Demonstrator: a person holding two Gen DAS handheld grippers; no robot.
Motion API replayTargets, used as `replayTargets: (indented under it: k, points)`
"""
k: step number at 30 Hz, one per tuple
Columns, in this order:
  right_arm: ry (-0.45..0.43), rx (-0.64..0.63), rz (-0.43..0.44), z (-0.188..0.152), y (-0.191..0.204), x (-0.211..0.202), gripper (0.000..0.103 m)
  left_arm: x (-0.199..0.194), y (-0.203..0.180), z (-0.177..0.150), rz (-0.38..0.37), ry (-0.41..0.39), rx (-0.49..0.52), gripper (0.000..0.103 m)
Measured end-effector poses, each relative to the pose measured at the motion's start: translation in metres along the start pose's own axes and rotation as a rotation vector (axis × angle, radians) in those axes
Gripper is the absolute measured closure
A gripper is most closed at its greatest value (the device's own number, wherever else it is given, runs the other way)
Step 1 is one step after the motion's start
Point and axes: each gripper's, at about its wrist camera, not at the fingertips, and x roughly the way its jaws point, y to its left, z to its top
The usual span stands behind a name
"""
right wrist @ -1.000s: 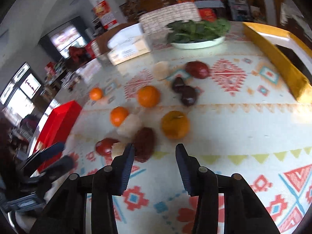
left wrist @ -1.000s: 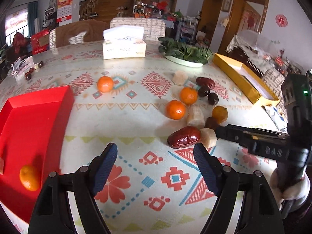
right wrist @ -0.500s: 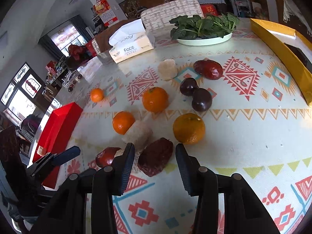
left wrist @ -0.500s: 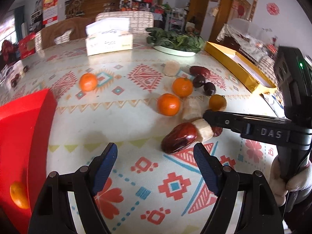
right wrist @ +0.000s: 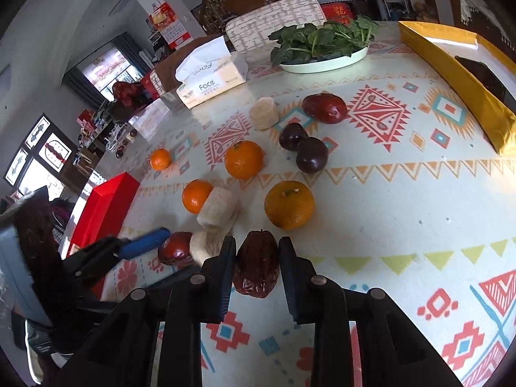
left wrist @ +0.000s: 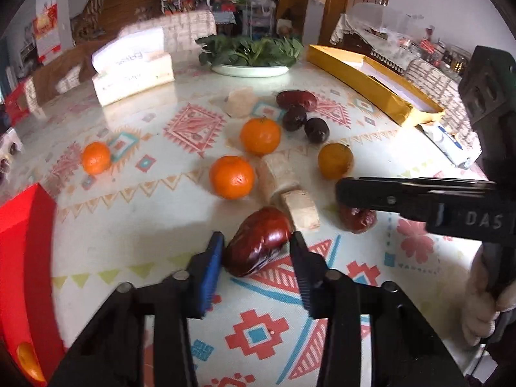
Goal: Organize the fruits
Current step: 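Grasp another red date with the left tool while the right tool holds its date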
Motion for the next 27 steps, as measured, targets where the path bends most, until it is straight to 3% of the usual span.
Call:
replayTargets:
  k: [7, 9, 10, 14, 19, 21, 23, 27]
  points:
    - [-0.01, -0.014, 0.033, -0.001, 0.014, -0.015, 0.077, -0.03, 0.022, -0.01, -0.063, -0.071, -0.155, 0.08]
    - [-0.018, -0.034, 0.039, -0.002, 0.025, -0.02, 0.077, -0.043, 0.031, -0.015, -0.068, -0.098, -0.192, 0.098]
    - [-0.02, -0.041, 0.043, -0.002, 0.029, -0.021, 0.078, -0.051, 0.038, -0.018, -0.07, -0.115, -0.217, 0.099]
    - [-0.033, -0.073, 0.041, -0.002, 0.05, -0.023, 0.078, -0.08, 0.063, -0.031, -0.06, -0.175, -0.285, 0.099]
    - [-0.066, -0.052, -0.025, 0.001, 0.051, -0.02, 0.077, -0.096, 0.083, -0.048, -0.052, -0.187, -0.327, 0.099]
    - [-0.06, -0.016, -0.02, 0.002, 0.045, -0.017, 0.074, -0.093, 0.084, -0.051, -0.057, -0.176, -0.327, 0.099]
    - [-0.06, -0.005, -0.052, 0.001, 0.042, -0.014, 0.063, -0.086, 0.08, -0.053, -0.08, -0.159, -0.324, 0.099]
    - [-0.036, 0.012, -0.117, -0.002, 0.031, -0.005, 0.06, -0.077, 0.069, -0.052, -0.114, -0.14, -0.302, 0.097]
